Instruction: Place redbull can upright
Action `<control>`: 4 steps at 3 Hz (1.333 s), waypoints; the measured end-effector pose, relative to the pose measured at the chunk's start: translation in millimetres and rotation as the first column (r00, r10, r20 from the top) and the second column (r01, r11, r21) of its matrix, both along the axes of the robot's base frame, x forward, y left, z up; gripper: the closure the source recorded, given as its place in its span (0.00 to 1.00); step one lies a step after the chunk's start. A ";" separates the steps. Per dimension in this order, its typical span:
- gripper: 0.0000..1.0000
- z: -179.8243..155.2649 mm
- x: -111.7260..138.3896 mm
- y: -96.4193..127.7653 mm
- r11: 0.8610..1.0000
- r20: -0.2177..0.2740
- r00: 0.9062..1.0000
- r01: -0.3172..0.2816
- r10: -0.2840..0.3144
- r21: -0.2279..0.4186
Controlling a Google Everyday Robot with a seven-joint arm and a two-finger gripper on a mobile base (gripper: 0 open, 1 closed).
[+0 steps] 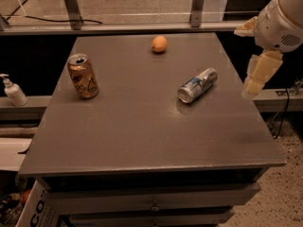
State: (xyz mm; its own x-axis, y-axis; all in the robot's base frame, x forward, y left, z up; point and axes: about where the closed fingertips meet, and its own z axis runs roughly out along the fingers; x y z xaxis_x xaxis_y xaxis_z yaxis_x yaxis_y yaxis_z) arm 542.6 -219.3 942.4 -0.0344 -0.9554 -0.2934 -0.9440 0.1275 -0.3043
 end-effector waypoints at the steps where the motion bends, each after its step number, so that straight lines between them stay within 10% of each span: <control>1: 0.00 -10.7 26.0 6.7 0.995 0.053 0.994 -0.097 0.098 -0.027; 3: 0.00 -32.4 65.2 9.4 0.963 0.098 0.964 -0.234 0.248 -0.137; 4: 0.00 -32.4 65.2 9.4 0.962 0.098 0.964 -0.234 0.248 -0.137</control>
Offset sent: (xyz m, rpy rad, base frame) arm 0.0707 0.0101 -0.0345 -0.1297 -0.1405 0.2752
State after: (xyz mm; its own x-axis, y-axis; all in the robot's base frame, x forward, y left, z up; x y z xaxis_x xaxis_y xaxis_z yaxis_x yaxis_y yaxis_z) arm 607.8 -209.9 910.0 0.2279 -0.9602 -0.1613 -0.9007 -0.1450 -0.4096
